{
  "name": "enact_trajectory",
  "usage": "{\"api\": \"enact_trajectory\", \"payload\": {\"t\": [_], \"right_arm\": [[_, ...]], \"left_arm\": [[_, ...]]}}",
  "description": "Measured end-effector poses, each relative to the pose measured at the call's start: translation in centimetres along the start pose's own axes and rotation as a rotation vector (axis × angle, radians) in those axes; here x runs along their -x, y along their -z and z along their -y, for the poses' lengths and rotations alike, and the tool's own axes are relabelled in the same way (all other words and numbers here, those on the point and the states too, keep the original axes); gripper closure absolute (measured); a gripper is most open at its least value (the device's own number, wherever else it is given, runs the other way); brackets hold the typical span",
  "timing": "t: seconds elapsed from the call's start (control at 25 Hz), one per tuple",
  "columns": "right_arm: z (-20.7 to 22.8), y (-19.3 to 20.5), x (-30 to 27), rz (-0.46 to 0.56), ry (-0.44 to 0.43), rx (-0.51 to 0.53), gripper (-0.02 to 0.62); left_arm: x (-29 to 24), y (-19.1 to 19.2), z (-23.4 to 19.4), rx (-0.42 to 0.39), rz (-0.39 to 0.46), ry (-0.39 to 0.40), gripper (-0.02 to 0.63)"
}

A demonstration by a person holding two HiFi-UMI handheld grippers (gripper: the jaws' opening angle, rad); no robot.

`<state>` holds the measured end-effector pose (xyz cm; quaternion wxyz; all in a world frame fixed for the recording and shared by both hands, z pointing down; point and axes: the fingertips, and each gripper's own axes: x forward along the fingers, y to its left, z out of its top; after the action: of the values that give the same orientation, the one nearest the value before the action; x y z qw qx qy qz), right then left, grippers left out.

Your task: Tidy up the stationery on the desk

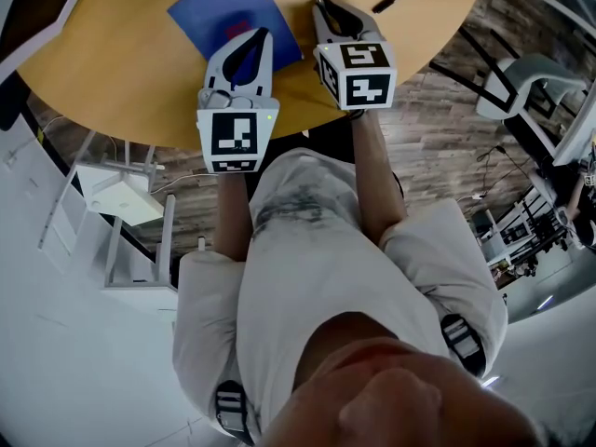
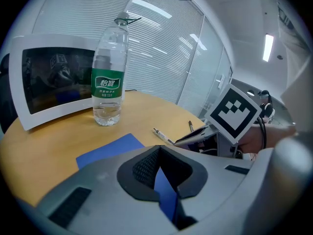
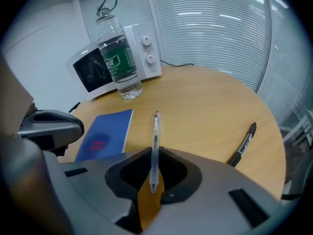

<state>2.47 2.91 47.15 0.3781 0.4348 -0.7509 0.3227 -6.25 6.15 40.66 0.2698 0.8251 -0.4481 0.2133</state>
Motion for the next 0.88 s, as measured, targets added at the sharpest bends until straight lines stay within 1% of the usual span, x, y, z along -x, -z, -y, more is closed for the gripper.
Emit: {"api": "enact_trajectory", "payload": {"t": [0.44, 0.76, 0.88], "right_arm": [[-3.8, 0.3, -0.6, -0.009, -0.057, 0.089, 0.494], [-4.4, 0.8, -0.9, -0.027, -0.053, 0.130, 0.489], [-4.5, 0.8, -0.8, -0.025, -0.061, 0.137, 0.463]], "left_arm": [[1.4, 1.2, -0.5, 0.028, 0.006, -0.030, 0.598], [1.8, 1.4, -0.6, 0.032, 0.007, -0.047, 0.598], [1.7, 1.4, -0.4, 0.033, 0.007, -0.048, 0.598]]}}
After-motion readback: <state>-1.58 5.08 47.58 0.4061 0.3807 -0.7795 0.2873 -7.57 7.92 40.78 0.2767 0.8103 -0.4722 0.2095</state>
